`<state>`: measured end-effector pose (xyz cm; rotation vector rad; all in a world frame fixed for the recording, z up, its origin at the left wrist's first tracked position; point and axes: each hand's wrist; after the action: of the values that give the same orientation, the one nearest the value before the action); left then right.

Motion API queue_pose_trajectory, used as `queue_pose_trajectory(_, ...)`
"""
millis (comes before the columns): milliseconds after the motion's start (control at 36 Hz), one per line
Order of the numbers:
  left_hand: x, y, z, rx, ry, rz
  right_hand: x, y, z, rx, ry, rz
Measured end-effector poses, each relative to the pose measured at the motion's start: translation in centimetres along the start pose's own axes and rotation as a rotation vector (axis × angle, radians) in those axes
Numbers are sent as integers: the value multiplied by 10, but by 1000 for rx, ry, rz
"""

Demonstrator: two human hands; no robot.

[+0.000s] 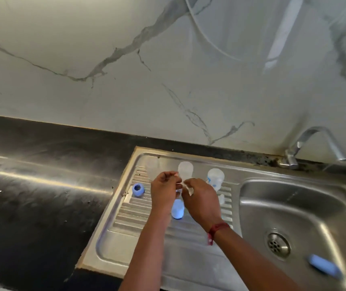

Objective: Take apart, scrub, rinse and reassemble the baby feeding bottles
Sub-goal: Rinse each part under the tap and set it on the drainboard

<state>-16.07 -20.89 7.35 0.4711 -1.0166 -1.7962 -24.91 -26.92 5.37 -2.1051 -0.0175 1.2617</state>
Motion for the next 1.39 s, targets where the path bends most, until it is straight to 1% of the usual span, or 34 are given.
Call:
queue_pose_trajectory(83, 28, -15, 15, -14, -52, -46, -20, 28, 26, 50, 79, -1)
queue_pose_trajectory(139, 47, -28, 24, -25, -73, -60, -34, 46, 45, 111, 87, 0)
queue_pose_trajectory(194, 68, -41, 33, -37, -104, -90, -48, 67, 65, 132, 103, 16)
queue_pose_trajectory(278, 100, -63, 50, -71, -175, -126, -72, 98, 96, 194, 108, 63)
queue_pose_trajectory(417, 151, -102, 78, -144, -251, -251, -112, 152, 138, 263, -3, 82)
queue_pose_trajectory(500, 179, -128, 89, -193, -278, -316, -133, 183, 158, 342, -103, 110)
queue_pose_trajectory(583, 204, -152, 99, -240, -296, -394, -146, 216, 176, 358, -165, 108)
queue_pose_trajectory(639, 220, -166, 105, -264, -307, -425, -153, 238, 188, 352, -265, 130)
queue_pose_trajectory(722, 238, -182, 111, -297, -310, -429, -159, 271, 203, 385, -406, 173)
queue_pose_trajectory(861, 254, -204, 110, -337, -297, -429, -164, 322, 222, 452, -507, 144)
queue_pose_trajectory(1028, 260, -214, 96, -377, -230, -438, -157, 372, 229, 474, -597, 233)
queue_pose_trajectory(1139, 264, -213, 76, -418, -203, -369, -152, 393, 221, 449, -687, 351)
queue_pose_trajectory(1250, 267, -217, 60, -446, -150, -286, -148, 408, 225, 459, -789, 363)
queue_pose_trajectory(1389, 272, -226, 47, -481, -111, -254, -137, 423, 224, 451, -852, 390)
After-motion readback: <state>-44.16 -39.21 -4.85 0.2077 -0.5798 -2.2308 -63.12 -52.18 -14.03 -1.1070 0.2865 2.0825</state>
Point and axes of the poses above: each hand's wrist, its own z-axis away from the middle knuckle, its own x-axis out of the palm, y = z × x, and after that the axes turned 15 degrees about -x, right-handed
